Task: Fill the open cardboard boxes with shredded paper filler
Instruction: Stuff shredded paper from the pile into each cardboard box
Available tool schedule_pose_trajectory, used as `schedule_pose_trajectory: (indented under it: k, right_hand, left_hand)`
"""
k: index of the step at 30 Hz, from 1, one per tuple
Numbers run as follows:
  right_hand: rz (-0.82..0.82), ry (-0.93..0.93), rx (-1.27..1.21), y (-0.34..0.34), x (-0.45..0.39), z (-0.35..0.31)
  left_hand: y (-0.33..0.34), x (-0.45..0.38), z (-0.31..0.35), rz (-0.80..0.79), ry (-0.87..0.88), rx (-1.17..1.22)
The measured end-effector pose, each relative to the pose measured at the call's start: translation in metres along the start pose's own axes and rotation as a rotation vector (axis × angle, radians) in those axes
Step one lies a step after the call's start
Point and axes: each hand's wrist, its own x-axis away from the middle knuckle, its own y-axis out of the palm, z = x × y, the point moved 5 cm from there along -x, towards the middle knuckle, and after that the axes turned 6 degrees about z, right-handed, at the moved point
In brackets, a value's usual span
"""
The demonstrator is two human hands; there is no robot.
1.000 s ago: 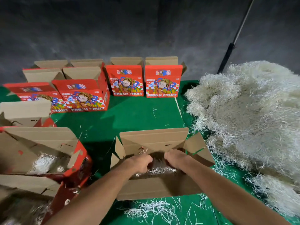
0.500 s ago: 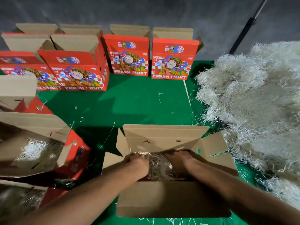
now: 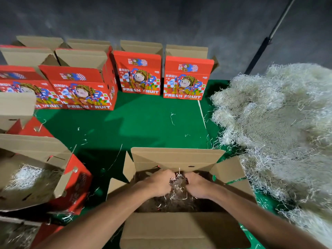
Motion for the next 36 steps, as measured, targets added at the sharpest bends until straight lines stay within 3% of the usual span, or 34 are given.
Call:
schedule_pose_trajectory:
  k: [3, 12, 18, 20, 23, 25, 31, 33, 36]
  right_hand:
    - [0.048, -0.028, 0.172, 0.0, 0.008, 0.005]
    - [0.091, -0.132, 0.733, -0.007, 0.024, -0.003]
    - [0.14, -0.345, 0.837, 0.0, 0.032, -0.032]
    - [0.014, -0.282, 0.666, 0.016, 0.022, -0.03]
    - [-0.348, -0.192, 0.524, 0.047, 0.013, -0.024]
    - [-0.428, -0.099, 0.53, 0.055, 0.009, -0.014]
    - [-0.354, -0.024, 0.767, 0.043, 0.002, 0.004]
    - [-0.21, -0.034, 0.75, 0.031, 0.004, -0.008]
    - [0.059, -0.18, 0.683, 0.01, 0.003, -0.027]
  left_hand:
    - [-0.003, 0.006, -0.01, -0.023, -0.027, -0.088]
    - [-0.003, 0.022, -0.019, -0.071, -0.066, -0.742]
    - [0.004, 0.021, -0.011, -0.073, 0.123, -0.461]
    - [0.022, 0.021, -0.016, -0.203, 0.052, -0.478]
    - [0.052, 0.024, -0.041, -0.415, -0.175, -0.568]
    - [0.059, 0.025, -0.049, -0.444, -0.212, -0.565]
    - [0.043, 0.023, -0.036, -0.394, -0.169, -0.677]
    - [0.032, 0.023, -0.024, -0.323, -0.165, -0.651]
    - [0.019, 0.017, -0.007, -0.099, -0.003, -0.681]
